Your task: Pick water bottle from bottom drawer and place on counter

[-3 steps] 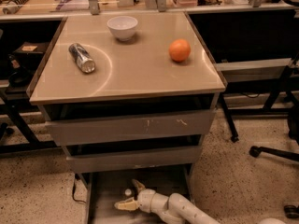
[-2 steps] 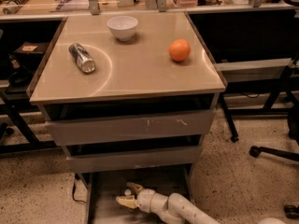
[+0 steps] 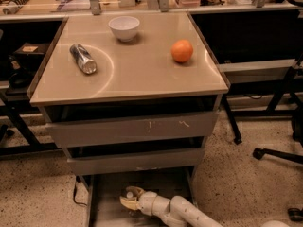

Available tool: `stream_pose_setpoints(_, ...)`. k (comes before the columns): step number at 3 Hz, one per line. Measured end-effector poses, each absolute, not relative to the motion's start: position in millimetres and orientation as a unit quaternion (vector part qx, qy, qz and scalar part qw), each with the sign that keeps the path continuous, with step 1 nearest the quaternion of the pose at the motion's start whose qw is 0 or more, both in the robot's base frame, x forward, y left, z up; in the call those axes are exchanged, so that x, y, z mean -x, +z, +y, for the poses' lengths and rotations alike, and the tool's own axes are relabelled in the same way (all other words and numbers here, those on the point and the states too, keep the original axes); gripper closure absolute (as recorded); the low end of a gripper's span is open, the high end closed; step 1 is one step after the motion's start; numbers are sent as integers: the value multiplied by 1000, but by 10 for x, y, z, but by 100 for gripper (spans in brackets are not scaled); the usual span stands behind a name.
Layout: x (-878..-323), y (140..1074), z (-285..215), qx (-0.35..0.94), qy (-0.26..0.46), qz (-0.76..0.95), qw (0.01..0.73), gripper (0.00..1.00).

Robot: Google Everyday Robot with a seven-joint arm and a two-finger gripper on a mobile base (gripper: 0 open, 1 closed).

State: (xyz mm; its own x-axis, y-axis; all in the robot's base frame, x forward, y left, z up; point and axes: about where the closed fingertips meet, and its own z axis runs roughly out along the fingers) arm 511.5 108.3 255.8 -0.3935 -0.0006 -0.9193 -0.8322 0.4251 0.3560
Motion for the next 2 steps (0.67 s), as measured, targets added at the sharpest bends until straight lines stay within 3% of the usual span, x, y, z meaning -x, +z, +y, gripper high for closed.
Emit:
stream_pose_setpoints(1,-5114,2559,1084,295,447,705,465,100)
stream_pose_setpoints(2,-5072,2714,1105,285,441,711,467,100)
